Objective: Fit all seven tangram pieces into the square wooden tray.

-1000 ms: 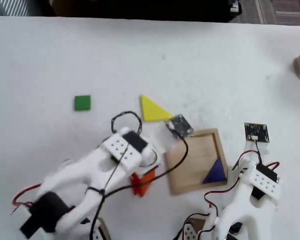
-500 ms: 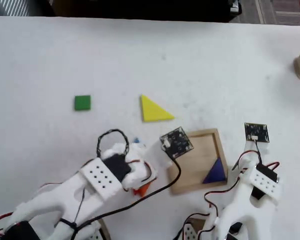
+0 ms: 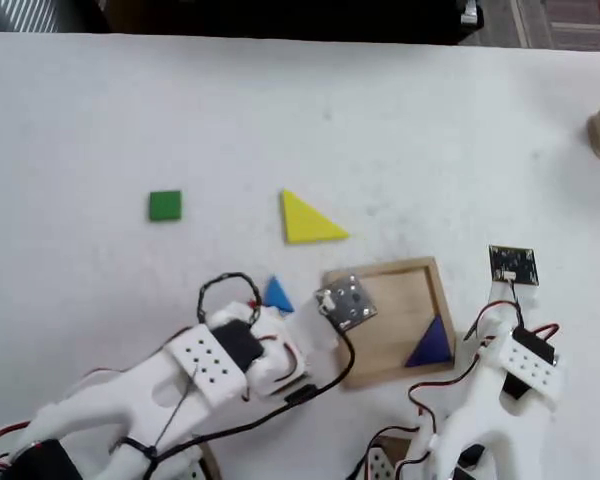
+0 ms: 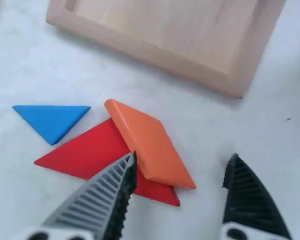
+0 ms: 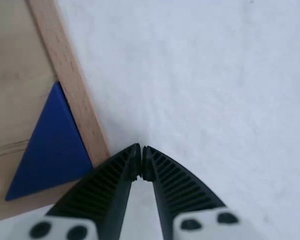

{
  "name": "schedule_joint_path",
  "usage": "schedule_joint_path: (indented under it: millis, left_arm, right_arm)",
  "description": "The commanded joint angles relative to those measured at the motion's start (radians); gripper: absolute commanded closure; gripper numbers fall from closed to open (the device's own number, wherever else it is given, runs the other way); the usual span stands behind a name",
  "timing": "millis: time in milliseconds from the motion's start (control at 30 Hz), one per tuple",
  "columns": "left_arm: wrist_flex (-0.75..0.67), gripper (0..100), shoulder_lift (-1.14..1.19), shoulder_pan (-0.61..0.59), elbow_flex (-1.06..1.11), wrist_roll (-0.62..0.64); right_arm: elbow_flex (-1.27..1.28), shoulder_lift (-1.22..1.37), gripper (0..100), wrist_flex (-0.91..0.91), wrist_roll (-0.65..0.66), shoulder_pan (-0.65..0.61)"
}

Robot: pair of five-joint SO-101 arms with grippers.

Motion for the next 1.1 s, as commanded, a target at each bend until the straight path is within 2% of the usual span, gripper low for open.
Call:
schedule_joint_path:
  millis: [0,333,433,667,867,1067]
  left_arm:
    - [-0.086,72,0.004,0.012,0.046,0.012]
    - [-0.071,72,0.318,-0.105,-0.163,0.020]
    - [-0.031,73,0.375,-0.099,-0.209,0.014]
    - [0.008,73,0.387,0.007,-0.196,0.009]
    - [0.080,73,0.392,0.199,-0.166,-0.064]
    - [0.077,73,0.392,0.162,-0.166,-0.064]
  right_arm:
    - [-0.006,-0.019,98.1,-0.015,0.012,-0.010]
    - [-0.006,-0.019,98.1,-0.013,0.012,-0.010]
    - [-0.006,-0.019,98.1,-0.013,0.012,-0.010]
    - [-0.006,-0.019,98.1,-0.013,0.012,-0.010]
    - [-0.006,-0.019,98.1,-0.013,0.012,-0.010]
    - [-0.006,-0.019,98.1,-0.013,0.014,-0.010]
